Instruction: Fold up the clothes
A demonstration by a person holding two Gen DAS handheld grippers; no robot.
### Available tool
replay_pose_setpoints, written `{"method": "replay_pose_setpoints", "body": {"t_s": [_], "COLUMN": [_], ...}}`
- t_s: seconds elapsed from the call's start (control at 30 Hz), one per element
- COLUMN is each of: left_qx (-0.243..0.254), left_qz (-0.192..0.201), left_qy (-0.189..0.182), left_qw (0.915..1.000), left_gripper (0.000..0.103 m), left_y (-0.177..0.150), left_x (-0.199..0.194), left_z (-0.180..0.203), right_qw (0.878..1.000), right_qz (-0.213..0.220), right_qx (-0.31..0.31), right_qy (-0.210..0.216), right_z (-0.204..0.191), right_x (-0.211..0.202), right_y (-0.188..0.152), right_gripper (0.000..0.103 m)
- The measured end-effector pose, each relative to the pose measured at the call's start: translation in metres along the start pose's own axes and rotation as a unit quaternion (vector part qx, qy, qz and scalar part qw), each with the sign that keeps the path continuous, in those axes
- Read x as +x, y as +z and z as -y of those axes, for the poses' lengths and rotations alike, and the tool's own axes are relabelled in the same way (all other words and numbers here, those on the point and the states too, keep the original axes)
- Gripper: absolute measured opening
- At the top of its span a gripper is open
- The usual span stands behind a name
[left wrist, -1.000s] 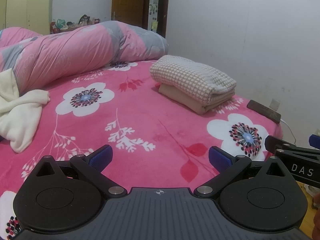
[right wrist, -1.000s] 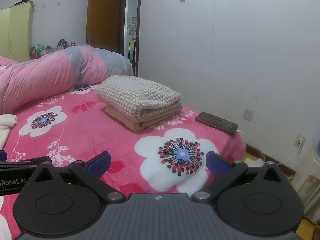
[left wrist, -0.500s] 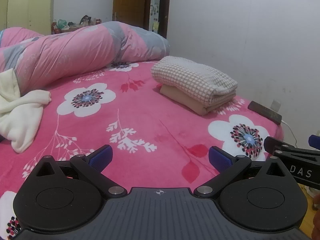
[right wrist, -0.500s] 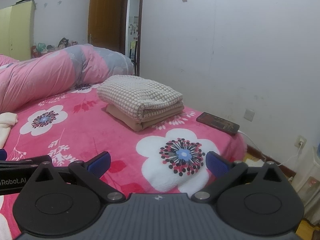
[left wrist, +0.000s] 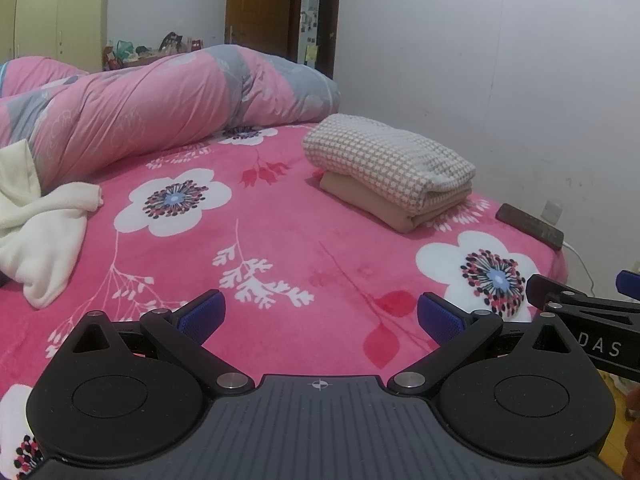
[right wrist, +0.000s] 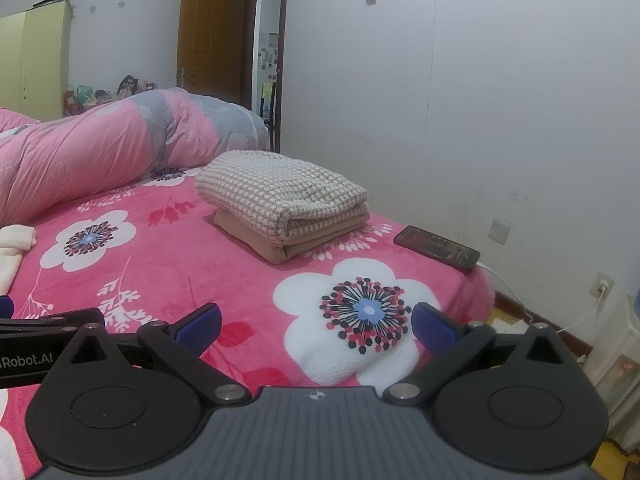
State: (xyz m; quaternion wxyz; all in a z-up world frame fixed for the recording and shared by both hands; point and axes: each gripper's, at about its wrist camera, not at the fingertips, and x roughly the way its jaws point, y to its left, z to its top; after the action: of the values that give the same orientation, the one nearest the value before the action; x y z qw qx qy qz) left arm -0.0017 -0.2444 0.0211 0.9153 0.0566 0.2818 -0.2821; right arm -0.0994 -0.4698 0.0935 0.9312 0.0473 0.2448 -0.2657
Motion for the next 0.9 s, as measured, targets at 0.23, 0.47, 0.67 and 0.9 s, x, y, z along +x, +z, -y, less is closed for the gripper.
{"method": "replay_pose_setpoints", "body": {"t_s": [0.23, 0.47, 0.67, 0.9], "left_qx": [0.0, -0.001, -0.002, 0.0], "left_qz": [0.0, -0.002, -0.003, -0.002], "left_qy": [0.001, 0.0, 0.001, 0.003], "left_qw": [1.0, 1.0, 1.0, 1.0], "left_gripper": [0.103, 0.103, 0.103, 0.103], "left_y": [0.0007, 0.0001, -0.0004, -0.0016], "left_x": [0.0003, 0.001, 0.0011, 0.0005], "left_z": [0.0009, -0.0013, -0.0016, -0.0017], "right_qw": [1.0, 1.0, 1.0, 1.0], "right_qz": [-0.001, -0.002, -0.003, -0.003], "right_qx": [-0.001, 0.001, -0.001, -0.001], "right_qy": [0.001, 0.0, 0.001, 0.001], "right_z": [-0.0002, 0.0001, -0.0016, -0.0022], "right_x": [0.0001, 0.0014, 0.0015, 0.0011], "right_y": [-0.0002, 0.0, -0.0005, -0.0012], "right_gripper": [0.103, 0.103, 0.103, 0.103]}}
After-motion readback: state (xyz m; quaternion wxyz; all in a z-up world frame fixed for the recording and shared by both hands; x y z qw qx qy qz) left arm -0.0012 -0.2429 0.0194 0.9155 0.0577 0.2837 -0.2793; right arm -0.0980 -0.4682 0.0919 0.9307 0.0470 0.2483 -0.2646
